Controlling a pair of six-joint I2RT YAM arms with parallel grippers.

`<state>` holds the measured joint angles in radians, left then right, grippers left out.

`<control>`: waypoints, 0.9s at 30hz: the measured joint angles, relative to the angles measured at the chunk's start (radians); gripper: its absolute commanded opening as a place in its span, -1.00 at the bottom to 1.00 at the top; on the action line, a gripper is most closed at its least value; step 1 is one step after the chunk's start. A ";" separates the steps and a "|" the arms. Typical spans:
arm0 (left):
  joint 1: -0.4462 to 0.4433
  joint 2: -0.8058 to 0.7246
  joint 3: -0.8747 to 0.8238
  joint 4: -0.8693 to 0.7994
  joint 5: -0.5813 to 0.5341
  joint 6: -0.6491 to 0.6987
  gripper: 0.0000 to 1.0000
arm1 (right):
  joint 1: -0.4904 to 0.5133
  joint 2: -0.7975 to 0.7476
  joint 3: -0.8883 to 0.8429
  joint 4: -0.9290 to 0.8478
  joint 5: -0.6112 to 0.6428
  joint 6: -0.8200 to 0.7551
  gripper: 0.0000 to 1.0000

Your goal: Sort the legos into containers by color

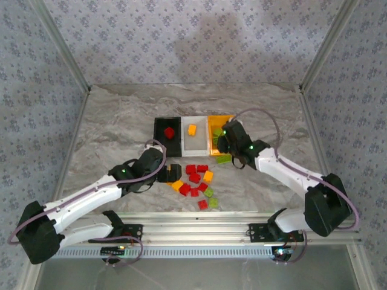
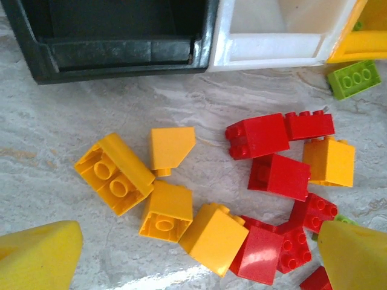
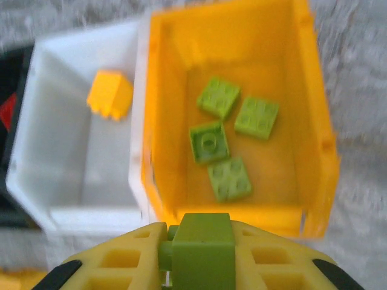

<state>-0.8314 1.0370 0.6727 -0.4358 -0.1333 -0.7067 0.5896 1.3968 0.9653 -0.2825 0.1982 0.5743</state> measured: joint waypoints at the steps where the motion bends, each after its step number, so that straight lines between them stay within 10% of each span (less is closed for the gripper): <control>1: 0.000 -0.004 -0.005 -0.003 -0.003 -0.003 0.99 | -0.015 0.034 0.033 0.001 0.001 0.000 -0.44; 7: 0.000 -0.011 -0.015 -0.025 -0.018 -0.021 0.99 | -0.078 0.297 0.216 -0.013 0.003 -0.011 -0.27; 13: 0.000 -0.028 -0.021 -0.040 -0.027 -0.029 0.99 | -0.101 0.402 0.317 -0.040 -0.004 -0.013 0.38; 27: 0.125 0.140 -0.055 0.090 0.021 -0.013 0.63 | -0.028 0.171 0.179 0.003 -0.012 -0.014 0.40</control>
<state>-0.7063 1.1774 0.6178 -0.3458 -0.1120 -0.7200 0.5613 1.5677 1.1442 -0.2794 0.1864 0.5598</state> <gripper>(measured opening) 0.837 0.699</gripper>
